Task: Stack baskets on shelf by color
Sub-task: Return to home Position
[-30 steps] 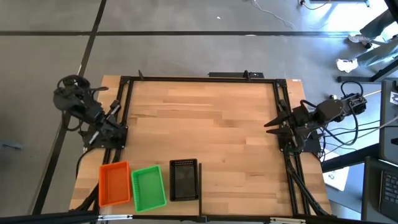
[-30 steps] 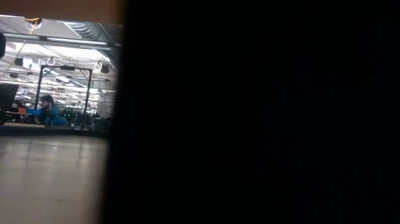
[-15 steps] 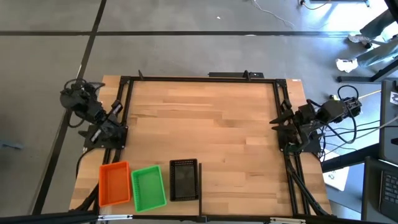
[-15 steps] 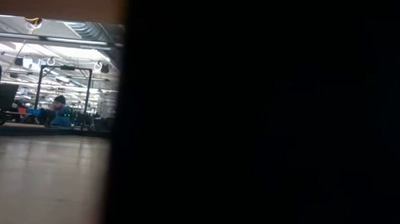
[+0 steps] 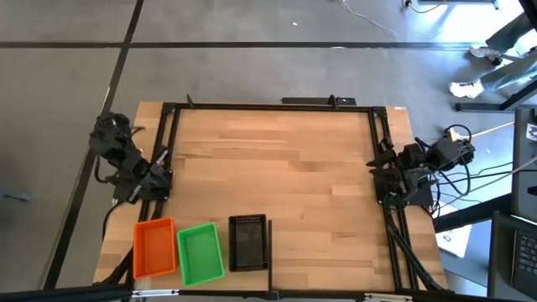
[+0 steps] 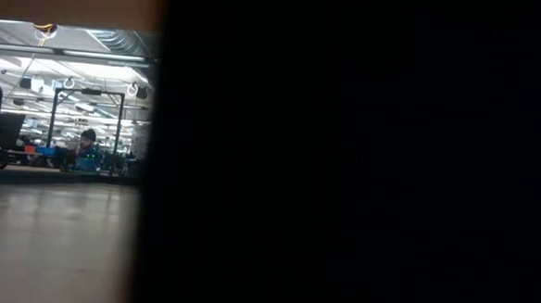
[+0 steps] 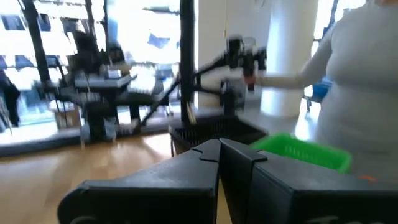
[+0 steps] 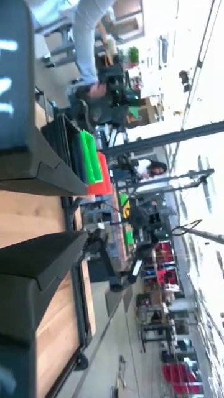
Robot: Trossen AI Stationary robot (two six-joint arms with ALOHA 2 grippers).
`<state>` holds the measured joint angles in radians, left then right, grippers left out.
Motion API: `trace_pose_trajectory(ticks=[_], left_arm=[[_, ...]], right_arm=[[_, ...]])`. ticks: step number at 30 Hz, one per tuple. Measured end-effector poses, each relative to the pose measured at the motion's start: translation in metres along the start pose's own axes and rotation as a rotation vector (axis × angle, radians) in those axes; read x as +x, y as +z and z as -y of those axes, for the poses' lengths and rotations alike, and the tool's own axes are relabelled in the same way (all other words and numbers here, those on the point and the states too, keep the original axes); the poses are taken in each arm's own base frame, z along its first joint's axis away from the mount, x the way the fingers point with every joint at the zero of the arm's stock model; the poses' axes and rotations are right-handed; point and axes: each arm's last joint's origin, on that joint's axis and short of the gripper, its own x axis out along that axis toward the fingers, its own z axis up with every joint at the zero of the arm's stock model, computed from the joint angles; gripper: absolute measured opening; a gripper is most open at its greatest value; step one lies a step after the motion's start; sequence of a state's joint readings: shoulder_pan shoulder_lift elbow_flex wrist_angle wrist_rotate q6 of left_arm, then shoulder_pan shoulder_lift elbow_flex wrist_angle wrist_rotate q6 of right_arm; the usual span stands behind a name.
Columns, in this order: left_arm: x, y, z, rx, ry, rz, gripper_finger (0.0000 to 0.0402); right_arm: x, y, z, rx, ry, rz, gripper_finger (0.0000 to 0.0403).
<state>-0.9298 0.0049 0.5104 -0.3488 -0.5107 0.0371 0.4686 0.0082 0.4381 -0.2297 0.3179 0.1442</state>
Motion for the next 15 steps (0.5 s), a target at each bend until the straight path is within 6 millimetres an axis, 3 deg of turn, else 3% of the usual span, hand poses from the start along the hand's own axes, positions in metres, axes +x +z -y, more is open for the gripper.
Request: trace_pose_trajectory(ticks=[10, 15], left_arm=[[0.013, -0.021, 0.008, 0.028, -0.005, 0.036, 0.0], [0.022, -0.039, 0.014, 0.07, 0.002, 0.091, 0.0]], right_arm=[[0.002, -0.005, 0.001, -0.017, -0.029, 0.015, 0.0106], [0.011, -0.027, 0.001, -0.012, -0.026, 0.044, 0.0106]])
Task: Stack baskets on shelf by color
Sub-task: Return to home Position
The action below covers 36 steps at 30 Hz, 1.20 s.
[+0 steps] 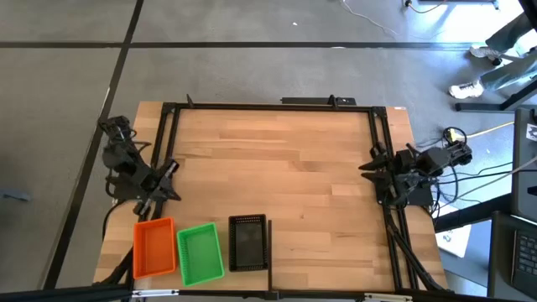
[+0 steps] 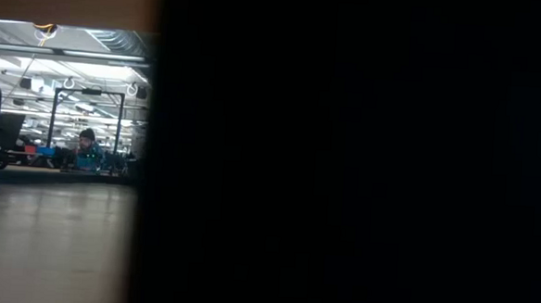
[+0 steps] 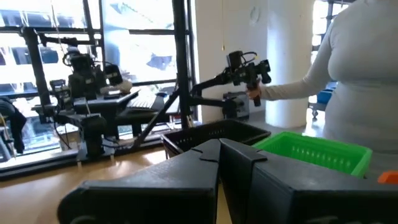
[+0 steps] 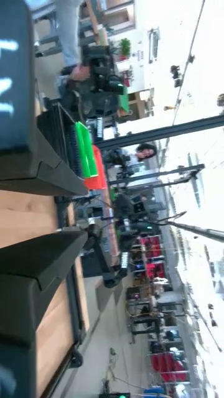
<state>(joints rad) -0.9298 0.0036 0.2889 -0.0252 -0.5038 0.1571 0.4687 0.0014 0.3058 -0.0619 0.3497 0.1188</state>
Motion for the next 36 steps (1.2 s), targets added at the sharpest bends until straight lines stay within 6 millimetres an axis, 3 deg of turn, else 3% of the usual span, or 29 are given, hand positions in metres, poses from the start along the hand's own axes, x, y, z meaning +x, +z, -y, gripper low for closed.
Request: trace_pose_trajectory(ticks=[7, 12, 14, 22, 36], left_arm=[[0.006, -0.034, 0.009, -0.021, 0.01, 0.051, 0.0], [0.007, -0.055, 0.013, -0.033, 0.019, 0.073, 0.0], [0.008, -0.065, 0.015, -0.007, 0.007, 0.036, 0.0], [0.008, -0.067, 0.015, 0.005, 0.006, 0.016, 0.0], [0.008, -0.069, 0.015, 0.012, 0.004, 0.001, 0.0]], right_arm=[[0.009, -0.043, 0.002, -0.004, 0.008, 0.062, 0.0106], [0.011, -0.074, 0.005, -0.014, 0.001, 0.007, 0.0106], [0.011, -0.077, 0.005, -0.014, -0.005, -0.024, 0.0106], [0.011, -0.083, 0.007, -0.191, -0.044, -0.088, 0.0106], [0.01, -0.087, 0.01, -0.096, -0.105, -0.12, 0.0105]])
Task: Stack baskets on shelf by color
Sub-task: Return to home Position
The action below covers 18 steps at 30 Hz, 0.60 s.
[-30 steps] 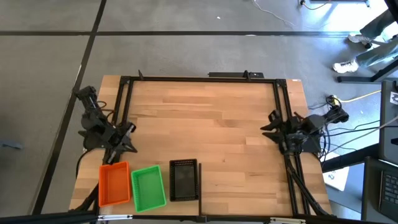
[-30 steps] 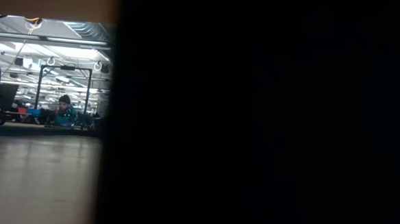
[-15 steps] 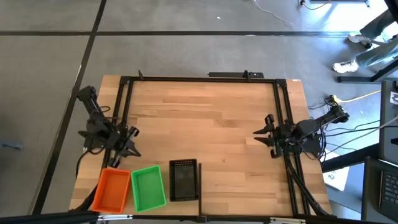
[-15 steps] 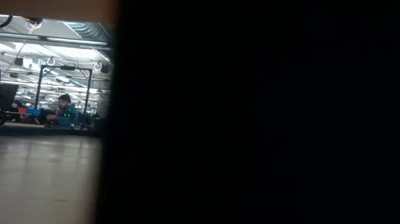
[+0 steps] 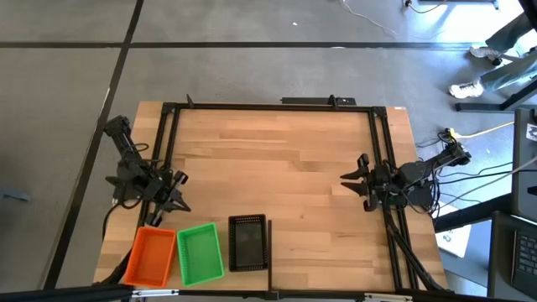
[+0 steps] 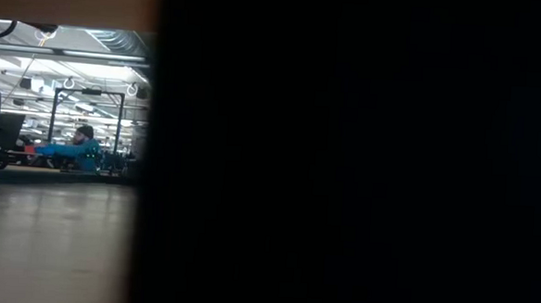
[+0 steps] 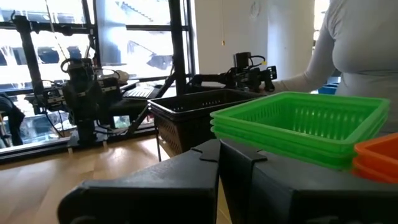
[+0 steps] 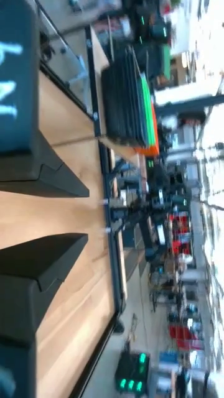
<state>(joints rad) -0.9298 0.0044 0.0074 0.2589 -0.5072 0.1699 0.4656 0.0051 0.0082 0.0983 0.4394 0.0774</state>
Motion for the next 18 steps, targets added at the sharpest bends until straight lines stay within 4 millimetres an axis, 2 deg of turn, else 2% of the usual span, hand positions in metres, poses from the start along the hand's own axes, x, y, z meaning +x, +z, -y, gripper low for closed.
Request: trace_pose_trajectory(ticks=[4, 9, 18], left_arm=[[0.0, 0.0, 0.0, -0.002, 0.0, 0.0, 0.0], [0.0, 0.0, 0.0, -0.002, 0.0, 0.0, 0.0], [0.0, -0.0001, 0.0, -0.002, 0.0, -0.001, 0.0]], right_arm=[[0.0, -0.0005, 0.0015, -0.019, -0.05, -0.003, 0.008], [0.0, -0.0014, 0.0015, -0.088, -0.048, -0.012, 0.0011], [0.0, -0.0016, 0.0002, -0.116, -0.004, -0.015, 0.0018]])
